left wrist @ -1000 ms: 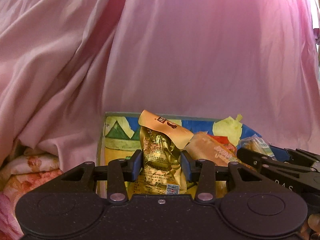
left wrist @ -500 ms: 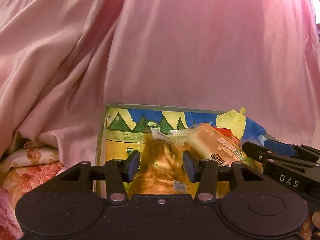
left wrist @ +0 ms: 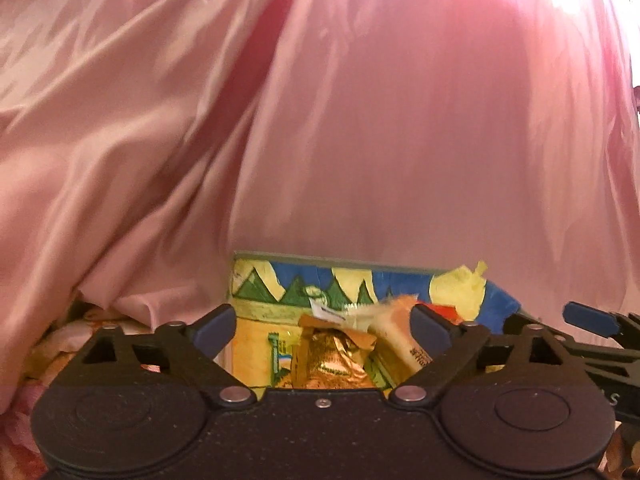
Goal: Organize snacks
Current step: 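Carry the gold pouch and WUTANG pack into the grey tray and release both, then move both open tools back over the remaining snacks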
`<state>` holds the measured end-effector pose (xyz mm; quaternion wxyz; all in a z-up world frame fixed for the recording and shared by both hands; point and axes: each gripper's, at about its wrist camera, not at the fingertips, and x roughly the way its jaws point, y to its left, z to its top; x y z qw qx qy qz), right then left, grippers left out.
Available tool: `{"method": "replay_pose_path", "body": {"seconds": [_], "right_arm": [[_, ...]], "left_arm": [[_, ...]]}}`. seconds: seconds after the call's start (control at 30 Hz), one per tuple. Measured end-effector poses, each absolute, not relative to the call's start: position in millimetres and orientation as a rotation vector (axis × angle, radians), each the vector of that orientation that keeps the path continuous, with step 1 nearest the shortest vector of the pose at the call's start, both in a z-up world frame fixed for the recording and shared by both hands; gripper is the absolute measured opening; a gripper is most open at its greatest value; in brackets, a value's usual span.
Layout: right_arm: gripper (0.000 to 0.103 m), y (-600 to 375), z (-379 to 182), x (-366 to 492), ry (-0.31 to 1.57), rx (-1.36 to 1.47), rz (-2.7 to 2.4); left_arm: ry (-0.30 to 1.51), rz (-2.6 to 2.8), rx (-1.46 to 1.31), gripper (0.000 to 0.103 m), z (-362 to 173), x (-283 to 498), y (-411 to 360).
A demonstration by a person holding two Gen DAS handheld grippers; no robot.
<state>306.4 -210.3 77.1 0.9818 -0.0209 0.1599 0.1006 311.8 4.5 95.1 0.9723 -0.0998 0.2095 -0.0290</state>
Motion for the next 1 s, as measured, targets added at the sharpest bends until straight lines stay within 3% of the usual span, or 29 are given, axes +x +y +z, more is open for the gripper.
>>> {"method": "replay_pose_path", "body": {"seconds": [0.07, 0.33, 1.0], "right_arm": [[0.087, -212.2, 82.0, 300.3, 0.303, -0.042, 0.203], [0.103, -216.3, 102.1, 264.5, 0.212, -0.054, 0.198], [0.103, -219.4, 108.2, 161.0, 0.074, -0.091, 0.258]], "left_arm": [[0.399, -0.053, -0.201, 0.102, 100.6, 304.3, 6.3], [0.341, -0.039, -0.198, 0.102, 113.8, 263.2, 11.6], [0.309, -0.030, -0.176, 0.102, 97.8, 166.3, 18.3]]}}
